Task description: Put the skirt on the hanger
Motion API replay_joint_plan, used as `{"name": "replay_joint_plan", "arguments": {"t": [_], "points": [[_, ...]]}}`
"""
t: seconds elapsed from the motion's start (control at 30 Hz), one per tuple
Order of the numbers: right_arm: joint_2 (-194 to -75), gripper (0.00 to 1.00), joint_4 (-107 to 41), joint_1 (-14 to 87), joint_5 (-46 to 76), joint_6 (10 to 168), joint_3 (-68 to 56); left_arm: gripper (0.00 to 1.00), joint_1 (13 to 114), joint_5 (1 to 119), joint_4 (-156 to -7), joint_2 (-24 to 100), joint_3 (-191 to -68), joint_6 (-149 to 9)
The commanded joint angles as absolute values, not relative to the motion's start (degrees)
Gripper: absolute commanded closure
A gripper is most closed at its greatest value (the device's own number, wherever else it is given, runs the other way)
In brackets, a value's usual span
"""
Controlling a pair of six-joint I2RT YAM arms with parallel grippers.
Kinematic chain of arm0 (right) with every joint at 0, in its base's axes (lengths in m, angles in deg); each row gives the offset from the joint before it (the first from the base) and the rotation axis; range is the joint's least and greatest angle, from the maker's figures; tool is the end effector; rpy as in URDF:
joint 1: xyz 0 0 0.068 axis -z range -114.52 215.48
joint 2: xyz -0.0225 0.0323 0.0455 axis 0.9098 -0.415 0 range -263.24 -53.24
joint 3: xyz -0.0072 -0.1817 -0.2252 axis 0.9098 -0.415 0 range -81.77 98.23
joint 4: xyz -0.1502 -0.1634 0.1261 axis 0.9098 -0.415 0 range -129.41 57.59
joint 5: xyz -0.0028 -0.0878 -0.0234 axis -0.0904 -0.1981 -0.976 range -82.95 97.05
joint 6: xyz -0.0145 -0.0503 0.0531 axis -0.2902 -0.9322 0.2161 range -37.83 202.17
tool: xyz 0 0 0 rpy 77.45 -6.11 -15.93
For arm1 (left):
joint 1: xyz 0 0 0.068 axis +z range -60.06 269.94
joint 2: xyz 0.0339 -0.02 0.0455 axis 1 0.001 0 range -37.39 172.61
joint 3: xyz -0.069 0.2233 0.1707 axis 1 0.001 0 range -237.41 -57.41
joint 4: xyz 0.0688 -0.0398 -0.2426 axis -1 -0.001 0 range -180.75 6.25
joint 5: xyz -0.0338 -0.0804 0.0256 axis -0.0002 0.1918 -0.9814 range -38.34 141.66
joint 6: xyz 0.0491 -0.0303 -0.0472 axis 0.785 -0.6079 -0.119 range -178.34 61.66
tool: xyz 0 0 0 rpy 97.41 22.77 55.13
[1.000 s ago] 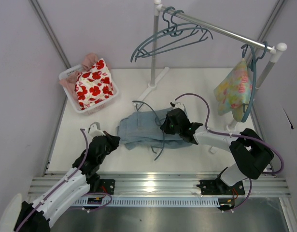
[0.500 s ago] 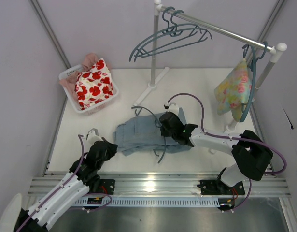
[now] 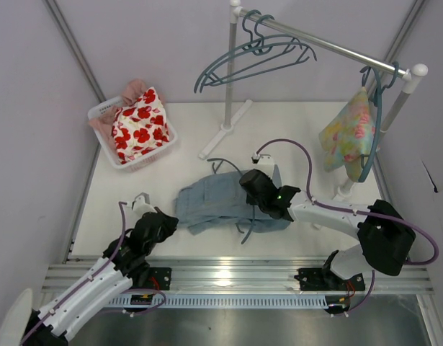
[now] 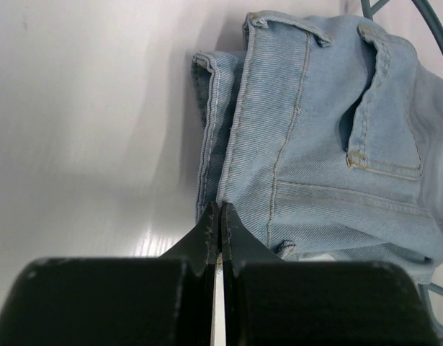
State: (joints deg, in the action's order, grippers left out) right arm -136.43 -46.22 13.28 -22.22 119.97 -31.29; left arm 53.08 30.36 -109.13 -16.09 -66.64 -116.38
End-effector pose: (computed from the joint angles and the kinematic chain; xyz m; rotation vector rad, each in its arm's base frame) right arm 0.2131 0.2248 0.2210 -0.0495 2.2649 0.2192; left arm 0.1007 -0.0471 0.1440 -0.6086 2.1373 -0.5230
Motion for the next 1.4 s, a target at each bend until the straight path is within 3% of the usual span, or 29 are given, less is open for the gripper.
{"name": "replay_joint_plan", "arguments": {"t": [0.0,0.23,0.3,0.33,0.4,0.43,0.53,0.7,0.97,1.37], "points": [[-132.1,1.00,-48.2,14.1,-32.9,122.6,-31.5,1.00,50.7,29.2,-109.6,-15.5,-68.7,-115.2],[-131.9,1.00,-47.1,11.8,-32.5,123.0,-32.6,0.95,45.0,29.0,-104.9,-8.1,-73.4,-109.6],[-133.5,1.00,-46.9,11.2,-32.2,122.8,-31.8,0.82,44.9,28.6,-106.0,-6.2,-77.4,-107.0],[-134.0,1.00,-46.9,10.6,-32.4,122.5,-31.3,0.67,44.9,27.6,-107.5,-4.7,-78.6,-106.0],[-135.4,1.00,-46.5,9.8,-32.9,121.3,-30.4,0.51,44.9,26.0,-109.8,-3.6,-82.8,-102.7],[-135.7,1.00,-46.6,9.2,-34.0,120.4,-30.3,0.37,44.9,25.1,-110.7,-3.2,-85.5,-101.8],[-135.9,1.00,-45.8,8.6,-35.0,117.4,-29.7,0.23,44.9,22.4,-112.7,-2.1,-92.1,-97.3],[-134.2,1.00,-43.9,7.7,-36.7,112.8,-29.6,0.26,44.9,29.1,-104.5,4.9,-97.5,-86.7],[-132.4,1.00,-45.3,6.0,-37.7,115.3,-29.2,0.41,45.0,32.1,-89.6,21.7,-96.1,-87.1],[-133.3,1.00,-36.8,5.9,-26.5,110.7,-31.8,0.47,45.1,40.4,-77.3,36.2,-91.9,-88.1]]}}
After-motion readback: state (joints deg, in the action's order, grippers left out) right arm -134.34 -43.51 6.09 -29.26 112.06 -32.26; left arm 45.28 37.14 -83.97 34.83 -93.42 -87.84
